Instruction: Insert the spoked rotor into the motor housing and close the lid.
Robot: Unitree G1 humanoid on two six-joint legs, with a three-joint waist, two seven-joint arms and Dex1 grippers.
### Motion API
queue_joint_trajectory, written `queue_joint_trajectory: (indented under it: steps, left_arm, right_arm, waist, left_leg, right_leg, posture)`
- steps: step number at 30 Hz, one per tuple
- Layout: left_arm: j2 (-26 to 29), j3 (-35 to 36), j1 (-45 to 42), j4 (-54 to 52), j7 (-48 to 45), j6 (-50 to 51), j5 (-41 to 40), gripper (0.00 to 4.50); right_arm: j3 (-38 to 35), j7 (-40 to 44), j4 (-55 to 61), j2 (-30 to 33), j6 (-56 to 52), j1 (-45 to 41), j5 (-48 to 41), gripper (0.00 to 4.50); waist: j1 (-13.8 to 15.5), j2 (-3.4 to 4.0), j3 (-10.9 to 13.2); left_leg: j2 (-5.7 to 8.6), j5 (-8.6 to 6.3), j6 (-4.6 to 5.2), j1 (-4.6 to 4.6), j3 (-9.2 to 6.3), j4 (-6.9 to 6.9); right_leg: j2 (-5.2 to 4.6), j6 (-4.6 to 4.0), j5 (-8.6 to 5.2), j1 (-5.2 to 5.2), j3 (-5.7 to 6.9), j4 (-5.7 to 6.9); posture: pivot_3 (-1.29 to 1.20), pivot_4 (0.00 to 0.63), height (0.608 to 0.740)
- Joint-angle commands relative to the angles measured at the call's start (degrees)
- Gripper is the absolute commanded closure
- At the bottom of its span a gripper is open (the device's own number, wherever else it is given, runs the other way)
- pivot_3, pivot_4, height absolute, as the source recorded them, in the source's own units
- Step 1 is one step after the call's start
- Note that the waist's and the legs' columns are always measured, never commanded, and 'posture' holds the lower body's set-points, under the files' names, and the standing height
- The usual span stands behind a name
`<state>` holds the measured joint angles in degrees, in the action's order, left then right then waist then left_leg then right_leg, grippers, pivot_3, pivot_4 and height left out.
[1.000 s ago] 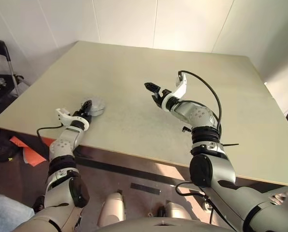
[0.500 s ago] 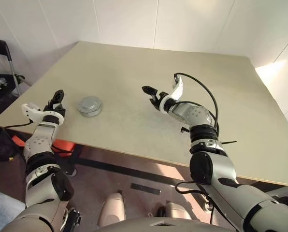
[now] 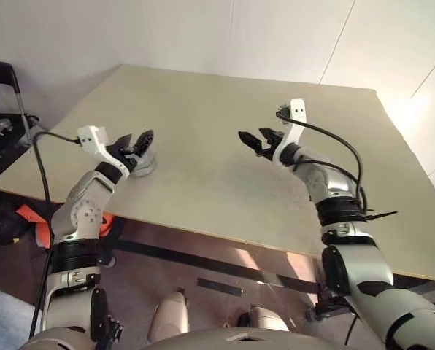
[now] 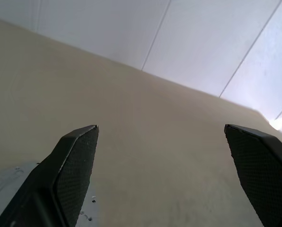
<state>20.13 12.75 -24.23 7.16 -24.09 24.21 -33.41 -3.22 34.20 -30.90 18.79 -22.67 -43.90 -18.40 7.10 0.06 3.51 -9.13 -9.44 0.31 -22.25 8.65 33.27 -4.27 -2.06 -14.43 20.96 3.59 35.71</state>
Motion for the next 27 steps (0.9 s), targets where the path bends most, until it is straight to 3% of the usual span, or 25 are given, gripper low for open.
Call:
queue_joint_trajectory:
  steps: [1, 6, 13, 27]
  left_arm:
    - [1.33, -7.92, 0.87, -1.43, -2.05, -3.74, 9.13, 0.01]
    - [-0.23, -10.31, 0.50, 0.13, -2.41, -6.69, 13.21, 0.01]
    - [-2.20, -11.10, -0.59, 0.84, -4.19, -7.29, 14.56, 0.01]
    - [-3.52, -11.14, -1.94, 2.63, -5.42, -7.97, 16.27, 0.01]
  right_arm:
    - [4.06, 3.00, -2.73, 3.19, 4.94, 0.15, 6.15, 0.00]
    - [8.53, 2.53, -10.69, 6.47, 13.07, 0.61, 14.66, 0.00]
    - [6.87, 8.71, -8.85, 7.12, 17.61, 2.03, 13.12, 0.00]
    - [7.16, 8.58, -8.77, 6.52, 18.18, 2.53, 14.20, 0.00]
  waist:
    - [-0.14, 0.00, 0.00]
    - [-0.19, 0.01, 0.00]
    - [-0.21, 0.04, 0.02]
    - [-0.18, 0.04, 0.02]
  left_leg:
    - [0.00, 0.00, 0.00, 0.12, 0.01, -0.01]
    - [-0.02, 0.01, 0.00, 0.21, 0.06, 0.02]
    - [-0.03, -0.11, 0.25, 0.16, 0.11, 0.08]
    - [-0.05, -0.23, 0.56, 0.17, 0.12, 0.17]
  right_leg:
    - [0.00, -0.05, -0.03, -0.08, -0.01, 0.00]
    - [0.00, -0.40, -0.09, -0.14, -0.04, 0.02]
    - [0.01, -0.48, -0.07, -0.10, -0.05, 0.02]
    - [0.01, -0.54, -0.04, -0.13, -0.05, 0.04]
  posture:
    - [0.00, 0.000, 0.740]
    - [0.00, 0.000, 0.740]
    - [0.00, 0.000, 0.740]
    - [0.00, 0.000, 0.740]
